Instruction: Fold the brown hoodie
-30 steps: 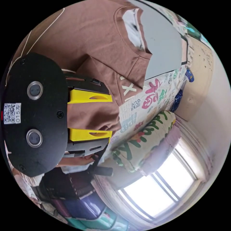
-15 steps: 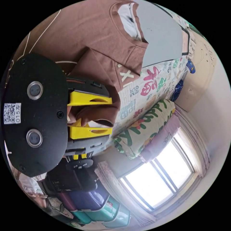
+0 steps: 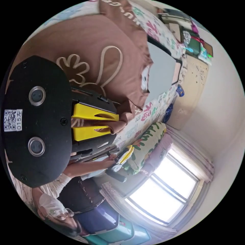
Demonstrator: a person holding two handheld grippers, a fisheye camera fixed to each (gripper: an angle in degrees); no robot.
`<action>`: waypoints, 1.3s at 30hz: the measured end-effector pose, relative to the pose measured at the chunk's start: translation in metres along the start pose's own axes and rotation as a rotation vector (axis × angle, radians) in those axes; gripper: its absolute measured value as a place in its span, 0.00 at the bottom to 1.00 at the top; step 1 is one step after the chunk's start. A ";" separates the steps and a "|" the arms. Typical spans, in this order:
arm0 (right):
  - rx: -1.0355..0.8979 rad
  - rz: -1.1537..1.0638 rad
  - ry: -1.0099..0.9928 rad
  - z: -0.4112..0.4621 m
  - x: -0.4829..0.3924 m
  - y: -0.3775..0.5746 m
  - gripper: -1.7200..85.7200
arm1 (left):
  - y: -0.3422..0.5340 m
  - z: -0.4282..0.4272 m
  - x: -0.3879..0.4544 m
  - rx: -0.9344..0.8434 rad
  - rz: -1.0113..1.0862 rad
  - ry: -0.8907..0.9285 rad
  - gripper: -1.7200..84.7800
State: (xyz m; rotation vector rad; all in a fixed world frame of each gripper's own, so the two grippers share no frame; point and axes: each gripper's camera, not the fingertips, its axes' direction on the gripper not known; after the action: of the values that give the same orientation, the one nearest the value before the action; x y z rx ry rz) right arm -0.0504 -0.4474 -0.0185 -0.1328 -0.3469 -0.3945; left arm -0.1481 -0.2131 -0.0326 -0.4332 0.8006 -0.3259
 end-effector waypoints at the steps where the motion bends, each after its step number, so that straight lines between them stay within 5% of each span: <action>1: -0.040 -0.023 -0.028 0.007 -0.003 0.012 0.16 | 0.017 -0.012 -0.005 0.006 -0.047 0.006 0.02; 11: -0.084 -0.163 -0.120 0.046 -0.002 0.088 0.15 | 0.072 -0.040 0.018 0.042 -0.246 0.058 0.02; 18: -0.147 -0.179 0.011 0.063 0.004 0.111 0.02 | 0.093 -0.024 0.087 0.024 -0.270 0.127 0.02; 27: -0.244 -0.214 0.111 0.068 0.023 0.150 0.01 | 0.121 0.015 0.182 -0.107 -0.199 0.045 0.03; 33: -0.110 -0.102 -0.141 -0.024 0.072 0.165 0.03 | 0.136 -0.013 0.253 -0.044 -0.030 -0.144 0.06; 39: 0.178 -0.551 -0.485 -0.126 -0.041 0.173 0.09 | 0.114 -0.003 0.311 0.000 0.087 -0.291 0.11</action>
State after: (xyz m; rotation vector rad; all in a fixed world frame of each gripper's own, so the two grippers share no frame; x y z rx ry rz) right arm 0.0211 -0.2989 -0.1612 0.0492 -0.9020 -0.8764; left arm 0.0666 -0.2513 -0.2822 -0.4328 0.5339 -0.1763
